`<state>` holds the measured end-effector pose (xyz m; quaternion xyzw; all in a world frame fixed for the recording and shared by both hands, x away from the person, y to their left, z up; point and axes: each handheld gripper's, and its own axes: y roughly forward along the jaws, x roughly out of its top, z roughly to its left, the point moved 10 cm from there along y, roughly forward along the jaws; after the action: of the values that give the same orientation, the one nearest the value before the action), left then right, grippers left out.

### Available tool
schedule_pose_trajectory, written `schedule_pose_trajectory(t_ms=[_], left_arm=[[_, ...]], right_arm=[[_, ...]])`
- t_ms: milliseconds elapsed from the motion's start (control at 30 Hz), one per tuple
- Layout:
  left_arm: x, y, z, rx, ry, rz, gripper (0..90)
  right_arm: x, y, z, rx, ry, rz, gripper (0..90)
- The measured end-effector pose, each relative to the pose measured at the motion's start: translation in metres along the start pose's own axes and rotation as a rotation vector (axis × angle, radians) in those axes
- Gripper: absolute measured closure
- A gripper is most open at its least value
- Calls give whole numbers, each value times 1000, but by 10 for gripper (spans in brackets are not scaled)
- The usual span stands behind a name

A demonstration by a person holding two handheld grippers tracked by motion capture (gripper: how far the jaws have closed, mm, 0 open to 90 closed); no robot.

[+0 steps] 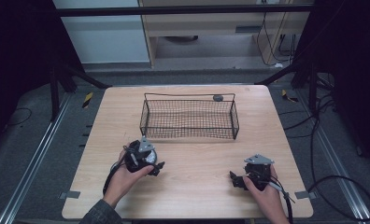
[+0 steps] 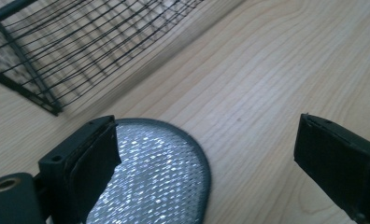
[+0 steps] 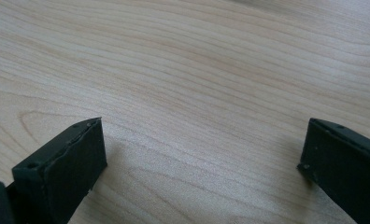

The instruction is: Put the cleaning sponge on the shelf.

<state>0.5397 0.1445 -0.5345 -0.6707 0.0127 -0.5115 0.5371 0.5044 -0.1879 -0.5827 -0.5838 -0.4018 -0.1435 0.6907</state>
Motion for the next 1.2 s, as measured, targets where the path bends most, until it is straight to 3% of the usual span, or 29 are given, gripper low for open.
schedule_pose_trajectory(t_ms=[167, 333, 600, 900, 1200], left_arm=[[-8, -7, 14, 17, -31, 43, 66], [-17, -10, 23, 8, -51, 82, 66], [-24, -15, 35, 28, -69, 111, 65], [-31, -21, 41, 44, -57, 174, 78], [-39, -26, 47, 52, -70, 230, 78]], right_arm=[[0, 0, 0, 0, -1, -1, 4], [0, 0, 0, 1, 0, -1, 4], [0, 0, 0, 3, 1, -1, 5], [0, 0, 0, 2, 0, -2, 4], [0, 0, 1, 2, 0, -1, 4]])
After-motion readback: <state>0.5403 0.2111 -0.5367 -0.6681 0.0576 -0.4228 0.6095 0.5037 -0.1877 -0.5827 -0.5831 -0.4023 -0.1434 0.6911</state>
